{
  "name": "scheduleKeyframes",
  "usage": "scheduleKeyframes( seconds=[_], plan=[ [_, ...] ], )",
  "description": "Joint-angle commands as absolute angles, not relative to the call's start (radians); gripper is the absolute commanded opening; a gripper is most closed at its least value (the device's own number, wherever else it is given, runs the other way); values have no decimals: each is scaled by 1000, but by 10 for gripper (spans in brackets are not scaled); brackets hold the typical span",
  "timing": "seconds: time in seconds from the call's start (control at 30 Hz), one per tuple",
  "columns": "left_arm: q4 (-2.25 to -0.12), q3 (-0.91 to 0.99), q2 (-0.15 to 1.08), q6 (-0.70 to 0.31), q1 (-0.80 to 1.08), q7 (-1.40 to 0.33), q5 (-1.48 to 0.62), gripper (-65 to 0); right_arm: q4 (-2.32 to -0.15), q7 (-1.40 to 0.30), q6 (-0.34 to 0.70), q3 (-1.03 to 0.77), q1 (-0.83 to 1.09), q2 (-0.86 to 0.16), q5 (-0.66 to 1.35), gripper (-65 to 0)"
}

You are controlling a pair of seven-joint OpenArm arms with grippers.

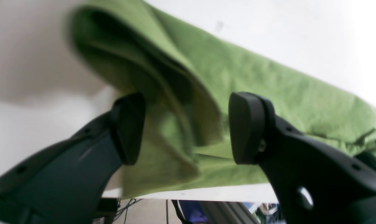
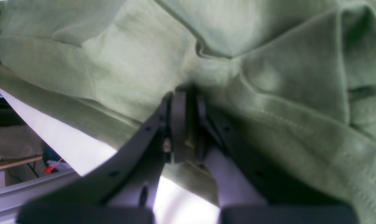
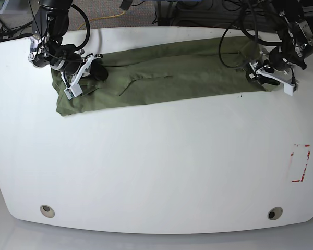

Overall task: Fold the T-shirt properly
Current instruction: 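Hold the strip end with the left gripper and adjust its grip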

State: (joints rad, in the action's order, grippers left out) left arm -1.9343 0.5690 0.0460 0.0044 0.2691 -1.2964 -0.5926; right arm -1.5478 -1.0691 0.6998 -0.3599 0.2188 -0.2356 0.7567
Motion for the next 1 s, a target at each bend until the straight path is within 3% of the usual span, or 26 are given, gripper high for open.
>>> scheduleKeyframes(
  seconds=[0.0, 0.47, 0.97],
  plan=[
    [-1948, 555, 48, 8, 265, -1293, -544, -257, -1557, -1070, 698, -363, 219, -248, 753, -615],
    [-1954, 498, 42, 5, 246, -1302, -518, -256, -1555, -1070, 698, -363, 220, -246, 753, -615],
    [-1949, 700, 134, 1, 291, -1320, -802, -256, -1555, -1070, 698, -363, 220, -246, 753, -615]
  ],
)
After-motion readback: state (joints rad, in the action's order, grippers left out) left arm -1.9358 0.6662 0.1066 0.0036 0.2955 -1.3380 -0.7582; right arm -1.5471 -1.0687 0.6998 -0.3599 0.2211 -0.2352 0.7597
